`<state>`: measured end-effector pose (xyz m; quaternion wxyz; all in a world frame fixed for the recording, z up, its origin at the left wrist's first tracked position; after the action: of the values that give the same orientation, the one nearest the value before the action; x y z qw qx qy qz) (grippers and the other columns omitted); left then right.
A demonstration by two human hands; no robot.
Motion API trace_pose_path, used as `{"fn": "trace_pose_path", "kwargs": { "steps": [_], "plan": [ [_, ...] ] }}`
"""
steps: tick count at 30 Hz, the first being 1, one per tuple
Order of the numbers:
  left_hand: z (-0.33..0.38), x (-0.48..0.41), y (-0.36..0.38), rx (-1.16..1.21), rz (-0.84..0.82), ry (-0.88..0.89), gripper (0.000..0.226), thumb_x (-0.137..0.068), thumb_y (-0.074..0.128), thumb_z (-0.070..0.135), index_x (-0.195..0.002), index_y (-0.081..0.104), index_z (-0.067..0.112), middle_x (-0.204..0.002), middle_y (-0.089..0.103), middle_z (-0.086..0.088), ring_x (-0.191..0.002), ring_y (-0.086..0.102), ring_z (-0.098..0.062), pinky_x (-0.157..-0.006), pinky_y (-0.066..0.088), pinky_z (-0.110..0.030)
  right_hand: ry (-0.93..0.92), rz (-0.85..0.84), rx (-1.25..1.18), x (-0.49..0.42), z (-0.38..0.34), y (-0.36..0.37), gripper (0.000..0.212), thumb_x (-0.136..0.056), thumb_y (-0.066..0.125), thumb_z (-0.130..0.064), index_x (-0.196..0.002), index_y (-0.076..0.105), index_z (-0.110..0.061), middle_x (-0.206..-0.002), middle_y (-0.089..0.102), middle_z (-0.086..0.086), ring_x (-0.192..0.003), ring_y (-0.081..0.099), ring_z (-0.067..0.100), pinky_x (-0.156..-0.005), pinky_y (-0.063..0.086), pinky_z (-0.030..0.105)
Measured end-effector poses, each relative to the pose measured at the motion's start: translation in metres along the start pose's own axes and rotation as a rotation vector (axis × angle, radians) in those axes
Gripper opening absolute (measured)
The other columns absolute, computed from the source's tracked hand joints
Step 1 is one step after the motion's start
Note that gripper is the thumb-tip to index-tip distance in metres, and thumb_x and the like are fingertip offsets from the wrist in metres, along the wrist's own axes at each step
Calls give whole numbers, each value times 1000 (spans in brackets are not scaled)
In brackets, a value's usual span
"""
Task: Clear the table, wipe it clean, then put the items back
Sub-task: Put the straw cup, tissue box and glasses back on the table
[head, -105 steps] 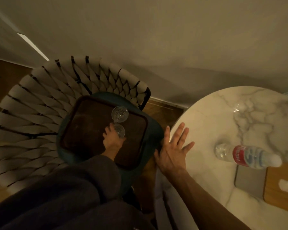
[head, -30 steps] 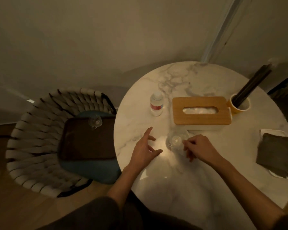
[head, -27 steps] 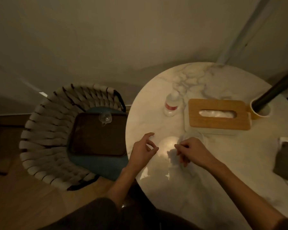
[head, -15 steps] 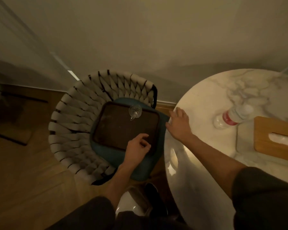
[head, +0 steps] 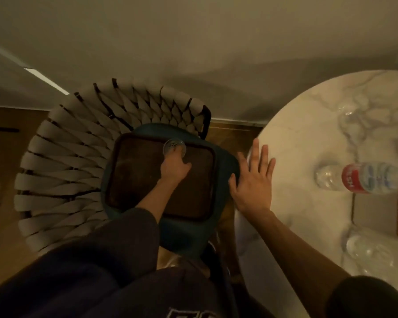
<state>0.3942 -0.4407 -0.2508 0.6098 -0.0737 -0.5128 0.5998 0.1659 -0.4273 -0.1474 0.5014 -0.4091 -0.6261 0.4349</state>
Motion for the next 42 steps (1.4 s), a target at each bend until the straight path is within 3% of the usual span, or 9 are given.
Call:
{"fn": "trace_pose_path", "kwargs": {
  "steps": [3, 7, 12, 25, 30, 33, 36, 40, 42],
  "plan": [
    [4, -42, -3, -198, 34, -37, 81, -79, 72, 29, -146, 29, 18, -151, 27, -12, -137, 26, -36, -106, 32, -57, 7, 1, 4, -1, 1, 2, 61, -95, 42, -45, -151, 32, -23, -162, -17, 10, -148, -20, 32, -120, -3, 53],
    [-14, -69, 15, -310, -128, -132, 100, -76, 79, 31, -152, 15, 22, -159, 5, -12, -145, 6, -38, -109, 25, -65, 18, 7, 0, -1, 1, 2, 61, -94, 39, -44, -151, 32, -23, -163, -15, 11, -148, -18, 33, -120, -1, 54],
    [-24, -70, 23, -361, -123, -79, 92, -74, 79, 26, -147, 24, 21, -151, 20, -15, -135, 24, -42, -97, 45, -56, 16, 10, -19, -2, 2, 3, 60, -94, 38, -44, -150, 34, -23, -163, -14, 11, -148, -18, 33, -121, 1, 55],
    [16, 91, -13, -102, 73, 59, 93, -69, 76, 36, -146, 23, 32, -142, 29, -3, -125, 34, -27, -86, 47, -41, -19, 53, -11, 0, 3, 4, 62, -90, 45, -48, -146, 39, -21, -163, -14, 11, -148, -17, 33, -120, -3, 52],
    [43, 167, -49, -54, 207, 123, 93, -71, 72, 38, -147, 20, 34, -142, 28, 2, -124, 34, -23, -84, 46, -36, -45, -66, -28, 0, 2, -7, 67, -92, 41, -56, -148, 35, -19, -161, -19, 12, -147, -19, 35, -119, -4, 53],
    [64, 206, -66, -35, 284, 184, 91, -71, 71, 40, -146, 20, 32, -141, 29, 3, -123, 33, -20, -82, 42, -30, 4, -147, -254, 2, -1, -34, 64, -95, 39, -59, -142, 46, -17, -162, 12, 16, -149, 10, 36, -119, 12, 51],
    [89, 238, -64, -9, 270, 224, 92, -72, 72, 42, -147, 20, 30, -142, 28, 3, -124, 32, -18, -82, 36, -27, 46, -72, -706, 39, -2, -69, 53, -92, 47, -60, -113, 69, -17, -120, 66, 10, -110, 61, 26, -96, 48, 42],
    [128, 274, -41, 13, 227, 297, 89, -74, 71, 46, -148, 23, 29, -143, 28, 4, -126, 32, -17, -84, 38, -25, 69, -176, -1050, 116, 12, -81, 43, -90, 57, -55, -113, 68, -20, -102, 70, -1, -86, 67, 12, -67, 55, 22],
    [145, 293, -21, 13, 213, 321, 89, -74, 69, 50, -148, 23, 30, -143, 29, 5, -125, 32, -17, -85, 41, -27, 74, -238, -1111, 146, 33, -77, 32, -90, 65, -41, -116, 66, -22, -103, 69, 0, -84, 69, 14, -63, 59, 26]
  ]
}}
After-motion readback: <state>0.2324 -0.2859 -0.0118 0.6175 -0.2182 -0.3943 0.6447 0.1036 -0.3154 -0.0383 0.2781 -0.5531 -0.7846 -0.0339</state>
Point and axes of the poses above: each hand's wrist, its own x-axis away from the middle knuckle, its own y-axis out of the palm, z = x × y, the point moved 6 cm from there along -x, towards the middle knuckle
